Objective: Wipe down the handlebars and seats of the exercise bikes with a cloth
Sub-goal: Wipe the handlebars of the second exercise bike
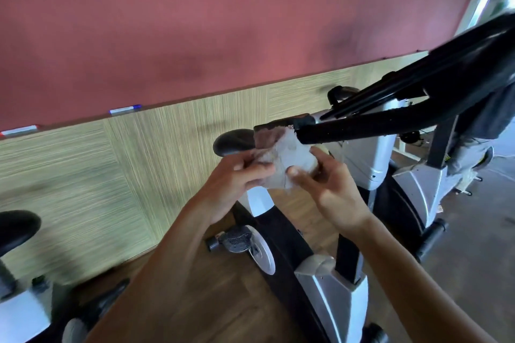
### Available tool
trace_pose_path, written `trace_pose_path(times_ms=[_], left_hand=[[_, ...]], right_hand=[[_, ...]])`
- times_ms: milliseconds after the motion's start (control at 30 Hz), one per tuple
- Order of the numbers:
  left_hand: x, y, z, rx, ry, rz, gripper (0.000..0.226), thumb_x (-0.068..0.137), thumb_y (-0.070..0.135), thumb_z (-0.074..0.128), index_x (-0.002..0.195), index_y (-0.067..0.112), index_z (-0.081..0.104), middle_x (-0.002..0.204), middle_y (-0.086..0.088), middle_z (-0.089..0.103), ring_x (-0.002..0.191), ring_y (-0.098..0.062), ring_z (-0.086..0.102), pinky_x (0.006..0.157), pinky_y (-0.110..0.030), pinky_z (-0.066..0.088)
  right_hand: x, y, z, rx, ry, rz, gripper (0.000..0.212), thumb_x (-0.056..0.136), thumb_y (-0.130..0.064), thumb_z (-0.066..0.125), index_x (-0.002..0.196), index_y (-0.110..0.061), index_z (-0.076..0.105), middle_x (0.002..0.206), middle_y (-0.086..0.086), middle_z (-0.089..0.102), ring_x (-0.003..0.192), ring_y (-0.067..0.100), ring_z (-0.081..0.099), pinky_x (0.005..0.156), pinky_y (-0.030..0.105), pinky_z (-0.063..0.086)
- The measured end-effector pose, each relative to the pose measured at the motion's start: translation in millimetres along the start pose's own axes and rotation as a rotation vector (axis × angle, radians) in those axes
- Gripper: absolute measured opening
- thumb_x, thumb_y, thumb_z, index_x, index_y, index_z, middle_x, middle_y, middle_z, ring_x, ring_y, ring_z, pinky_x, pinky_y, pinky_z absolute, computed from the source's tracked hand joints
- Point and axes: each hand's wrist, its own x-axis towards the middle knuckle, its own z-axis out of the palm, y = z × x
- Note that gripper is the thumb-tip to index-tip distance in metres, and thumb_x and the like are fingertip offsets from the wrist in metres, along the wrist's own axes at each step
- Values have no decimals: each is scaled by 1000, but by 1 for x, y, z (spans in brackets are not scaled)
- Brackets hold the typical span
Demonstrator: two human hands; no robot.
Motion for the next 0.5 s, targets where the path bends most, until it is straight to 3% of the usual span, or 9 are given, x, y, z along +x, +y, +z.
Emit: trace_pose_path(times_ms=[67,167,267,300,400,500], left_hand=[[12,14,11,146,118,67,36,75,34,82,106,19,73,106,-7,74,102,-26,72,95,-52,57],[25,33,42,161,311,235,33,86,38,77,110,17,68,104,4,73,94,-12,71,88,-43,60],[33,51,80,113,224,343,46,90,57,60,115,19,64,100,8,72,92,-4,70,76,-22,54],[39,56,92,101,173,360,48,89,60,59,118,21,62,101,8,71,93,-3,70,77,-21,53],[63,74,120,60,111,403,37,92,52,65,115,24,61,101,7,71,95,-8,72,84,-36,58],[94,88,137,43,112,496,29,88,43,69,105,20,63,90,3,73,85,-17,73,78,-46,60]], right_hand=[[2,-12,-6,-1,149,-52,8,96,-4,67,93,-8,62,65,-14,65,59,1,59,58,16,46],[10,-21,-19,-137,346,-118,14,93,-19,75,98,-12,65,75,-1,72,65,17,68,56,28,50],[13,-34,-21,-342,475,-225,23,85,-25,82,99,-18,65,79,-5,71,68,15,67,58,23,50],[14,-38,-21,-368,493,-247,25,84,-21,83,101,-17,66,81,-5,71,70,14,67,59,22,50],[13,-49,-34,-358,484,-220,32,82,0,75,107,-17,64,85,-5,73,74,12,69,61,22,51],[7,-61,-59,-304,367,-194,47,86,13,68,124,-14,58,105,2,73,97,20,71,85,32,58]])
